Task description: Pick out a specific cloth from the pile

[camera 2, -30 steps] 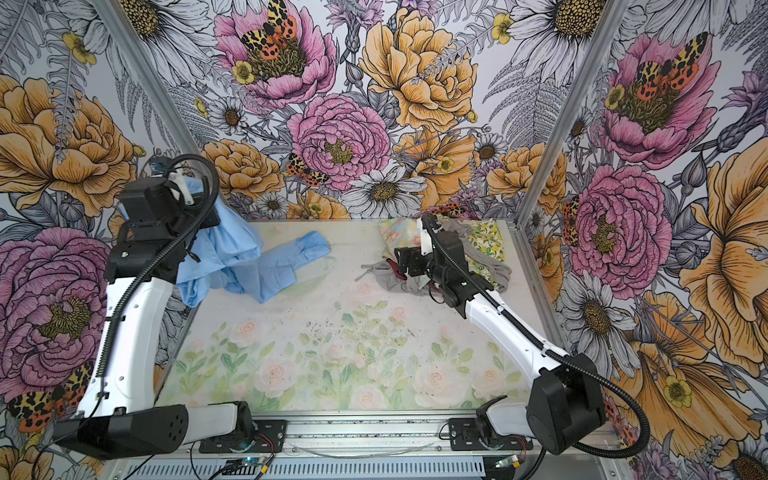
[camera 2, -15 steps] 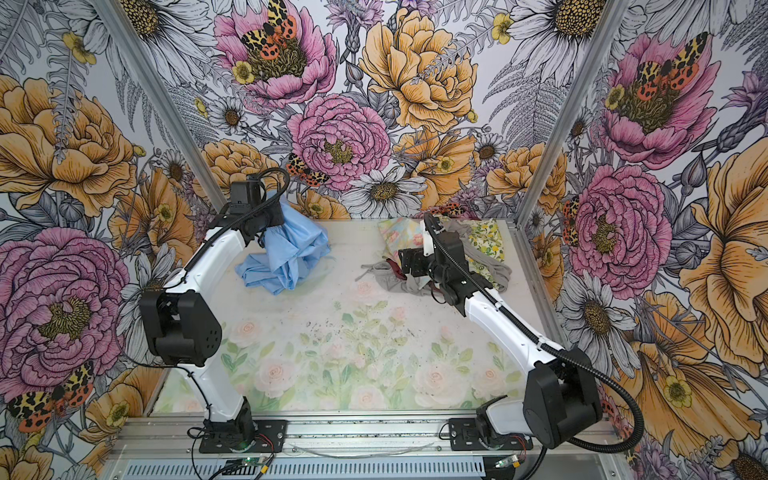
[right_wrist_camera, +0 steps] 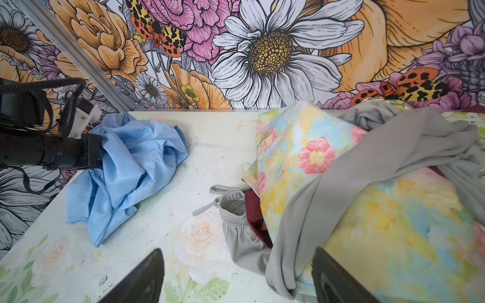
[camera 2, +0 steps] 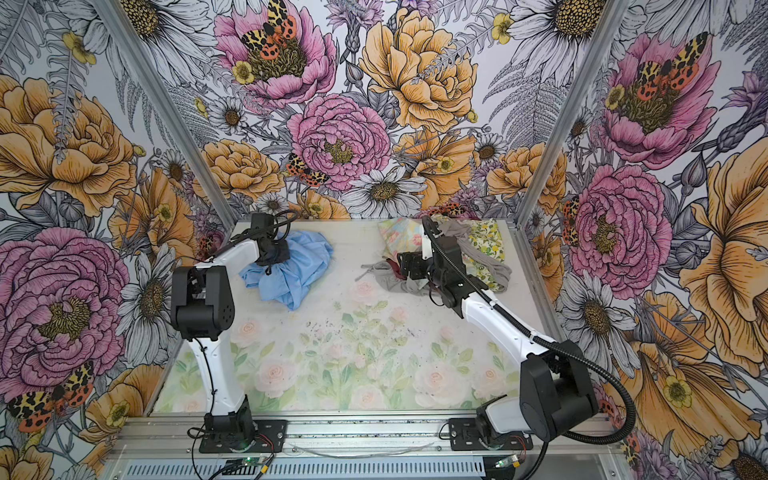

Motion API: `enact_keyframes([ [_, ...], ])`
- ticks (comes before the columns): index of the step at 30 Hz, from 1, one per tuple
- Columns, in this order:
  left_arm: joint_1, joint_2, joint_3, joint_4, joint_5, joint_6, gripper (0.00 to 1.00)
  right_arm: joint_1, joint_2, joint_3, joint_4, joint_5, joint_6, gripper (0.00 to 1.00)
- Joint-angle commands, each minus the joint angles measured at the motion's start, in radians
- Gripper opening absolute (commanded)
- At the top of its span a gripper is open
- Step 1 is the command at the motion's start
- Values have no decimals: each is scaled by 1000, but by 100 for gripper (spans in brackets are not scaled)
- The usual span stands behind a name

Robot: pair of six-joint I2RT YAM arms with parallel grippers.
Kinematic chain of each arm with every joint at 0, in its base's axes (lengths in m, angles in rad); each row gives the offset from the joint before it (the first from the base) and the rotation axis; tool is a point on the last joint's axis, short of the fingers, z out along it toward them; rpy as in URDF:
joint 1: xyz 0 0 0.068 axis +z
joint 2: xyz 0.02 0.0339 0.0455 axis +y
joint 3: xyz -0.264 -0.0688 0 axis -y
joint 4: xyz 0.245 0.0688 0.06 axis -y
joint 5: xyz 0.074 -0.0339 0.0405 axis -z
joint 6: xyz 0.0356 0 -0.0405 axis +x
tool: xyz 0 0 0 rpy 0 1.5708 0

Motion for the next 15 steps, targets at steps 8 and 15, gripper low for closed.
enact_keyframes([
  [8, 108, 71, 50, -99, -5, -4, 0, -8, 12, -5, 38, -4, 0, 89],
  [15, 185, 82, 66, -97, 10, -9, 0, -8, 11, -3, 33, -5, -6, 90],
])
